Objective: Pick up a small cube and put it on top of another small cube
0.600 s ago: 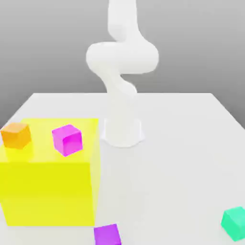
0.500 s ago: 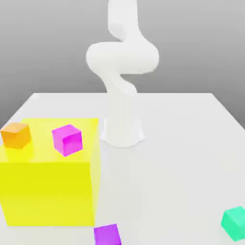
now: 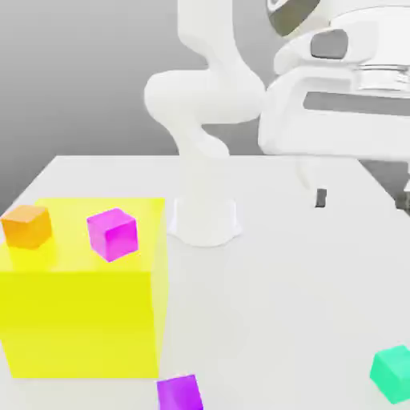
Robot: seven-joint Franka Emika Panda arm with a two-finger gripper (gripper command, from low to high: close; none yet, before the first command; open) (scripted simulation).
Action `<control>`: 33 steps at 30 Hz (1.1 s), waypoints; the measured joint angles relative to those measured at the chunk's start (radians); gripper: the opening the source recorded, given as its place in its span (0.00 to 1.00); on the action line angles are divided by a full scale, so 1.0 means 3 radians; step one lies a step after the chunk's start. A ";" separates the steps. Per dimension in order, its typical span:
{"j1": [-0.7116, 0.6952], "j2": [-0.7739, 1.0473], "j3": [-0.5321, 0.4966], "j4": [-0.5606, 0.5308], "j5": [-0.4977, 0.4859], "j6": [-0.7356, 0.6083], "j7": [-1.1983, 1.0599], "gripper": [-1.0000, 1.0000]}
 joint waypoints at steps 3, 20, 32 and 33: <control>0.0137 0.0363 0.0045 0.0012 -0.0107 0.0091 0.0151 0.50; 0.0717 0.1960 -0.0098 0.0158 -0.0482 0.0794 0.0663 0.00; 0.0250 0.1107 -0.0170 -0.0014 -0.0049 0.0131 0.0623 0.00; 0.0173 0.1010 -0.0247 -0.0031 -0.0016 0.0054 0.0669 0.00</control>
